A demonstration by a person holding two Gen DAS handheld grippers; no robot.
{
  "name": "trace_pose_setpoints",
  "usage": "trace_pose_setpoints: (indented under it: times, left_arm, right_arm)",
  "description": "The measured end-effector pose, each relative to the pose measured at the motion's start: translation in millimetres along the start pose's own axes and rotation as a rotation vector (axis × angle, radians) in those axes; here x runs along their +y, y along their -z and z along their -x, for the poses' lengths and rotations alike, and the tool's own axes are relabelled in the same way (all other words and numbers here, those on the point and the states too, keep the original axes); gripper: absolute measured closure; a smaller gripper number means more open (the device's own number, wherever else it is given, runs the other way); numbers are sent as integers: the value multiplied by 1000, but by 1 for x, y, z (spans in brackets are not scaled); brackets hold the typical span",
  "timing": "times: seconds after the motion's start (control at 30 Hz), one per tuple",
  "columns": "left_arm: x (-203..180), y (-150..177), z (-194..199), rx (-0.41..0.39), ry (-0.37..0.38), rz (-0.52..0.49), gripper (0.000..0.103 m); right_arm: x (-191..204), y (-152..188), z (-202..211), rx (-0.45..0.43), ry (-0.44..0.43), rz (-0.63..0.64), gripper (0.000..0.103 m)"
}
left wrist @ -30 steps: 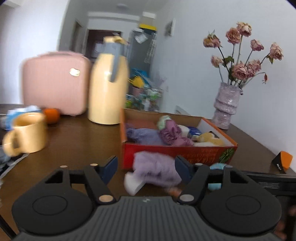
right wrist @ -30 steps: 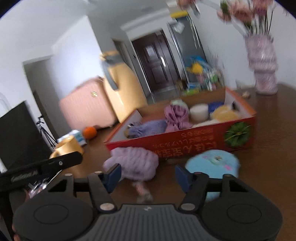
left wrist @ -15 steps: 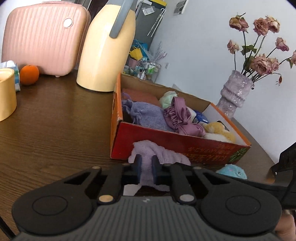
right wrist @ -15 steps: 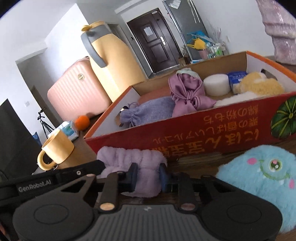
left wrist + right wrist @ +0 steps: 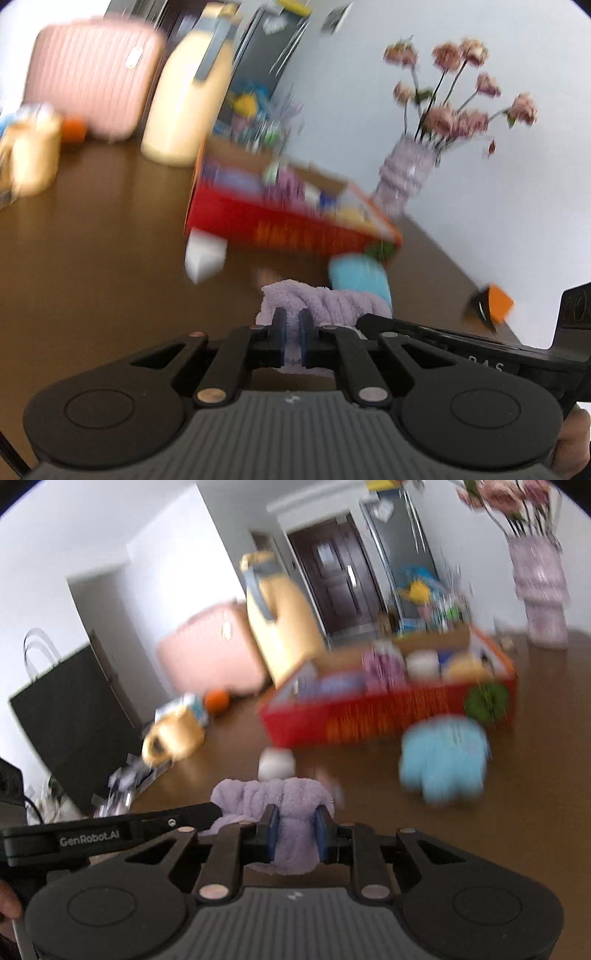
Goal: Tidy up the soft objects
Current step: 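Grasp the lilac fuzzy cloth with both grippers and lift it, then carry the lilac cloth into the box and open both grippers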
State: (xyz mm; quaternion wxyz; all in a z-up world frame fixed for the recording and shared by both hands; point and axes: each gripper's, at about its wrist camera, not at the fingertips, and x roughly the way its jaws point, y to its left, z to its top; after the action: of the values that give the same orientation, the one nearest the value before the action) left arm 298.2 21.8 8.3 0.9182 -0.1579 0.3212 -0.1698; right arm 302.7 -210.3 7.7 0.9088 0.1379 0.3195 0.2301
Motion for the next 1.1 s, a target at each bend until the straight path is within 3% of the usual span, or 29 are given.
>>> trace_pose_setpoints:
  times: [0.13, 0.23, 0.3, 0.37, 0.53, 0.7, 0.9, 1.0, 1.1]
  left_arm:
    - [-4, 42, 17, 53, -25, 13, 92]
    - [-2, 54, 23, 50, -38, 17, 85]
    - [-3, 52, 30, 19, -31, 28, 58]
    - [-8, 51, 37, -20, -26, 19, 52]
    - [-8, 53, 29, 11, -40, 16, 51]
    - [-2, 57, 13, 50, -18, 30, 54]
    - [4, 55, 4, 66, 17, 36, 85]
    - [3, 32, 4, 33, 50, 2, 87]
    - [-2, -20, 4, -60, 98, -44, 87]
  right_arm:
    - [3, 38, 16, 80, 2, -32, 75]
    - [1, 48, 23, 79, 3, -68, 71]
    - [6, 47, 30, 47, 19, -48, 61]
    - [7, 48, 40, 9, 37, -25, 52]
    - [-3, 47, 36, 1, 34, -81, 54]
    - [-7, 53, 20, 27, 20, -105, 80]
    - [3, 51, 13, 12, 43, -40, 86]
    - [3, 30, 20, -33, 0, -70, 88]
    - [8, -22, 21, -115, -21, 2, 88]
